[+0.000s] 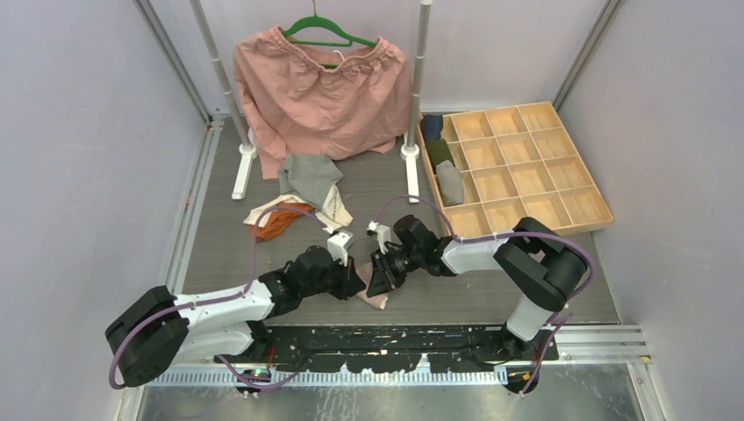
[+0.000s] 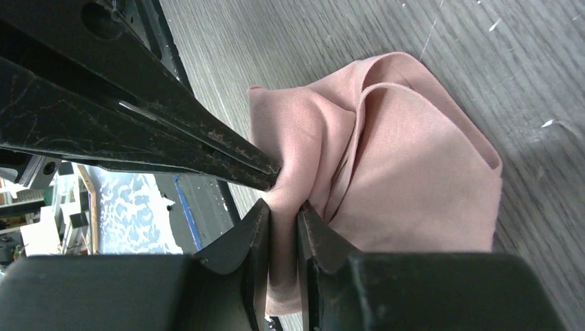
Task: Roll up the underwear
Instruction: Roll the underwear to the center of the board.
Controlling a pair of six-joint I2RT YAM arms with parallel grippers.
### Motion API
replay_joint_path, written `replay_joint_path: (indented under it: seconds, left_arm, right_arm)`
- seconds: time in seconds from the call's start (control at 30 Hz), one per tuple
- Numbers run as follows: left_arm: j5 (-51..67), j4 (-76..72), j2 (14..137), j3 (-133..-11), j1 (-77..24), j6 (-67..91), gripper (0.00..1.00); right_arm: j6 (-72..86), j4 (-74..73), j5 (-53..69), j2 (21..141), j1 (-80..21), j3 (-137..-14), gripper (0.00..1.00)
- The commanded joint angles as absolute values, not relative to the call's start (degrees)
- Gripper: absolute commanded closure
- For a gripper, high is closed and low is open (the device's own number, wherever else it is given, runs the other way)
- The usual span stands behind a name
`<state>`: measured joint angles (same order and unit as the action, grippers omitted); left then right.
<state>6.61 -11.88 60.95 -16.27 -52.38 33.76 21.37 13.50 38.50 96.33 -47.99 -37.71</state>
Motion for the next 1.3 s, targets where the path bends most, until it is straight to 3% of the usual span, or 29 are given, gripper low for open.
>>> replay_joint_path:
  seconds: [0.0,0.37,1.27]
  left_arm:
    - [4.99,-12.84,62.57,-17.64,-52.38,32.83,0.99]
    - [6.21,-14.39,69.65,-18.81,-52.51,32.63,0.99]
    - [6.5,-15.21,72.75,-19.34,-52.91,32.66,0.99]
  right_arm:
    - [18.36,7.29,29.49,97.46,-47.36,-36.11,0.76]
    - [18.2,5.06,29.54,93.21,-47.35,-36.82,0.62]
    - [10.04,-8.49,19.01,74.01,-47.35,-35.76,0.51]
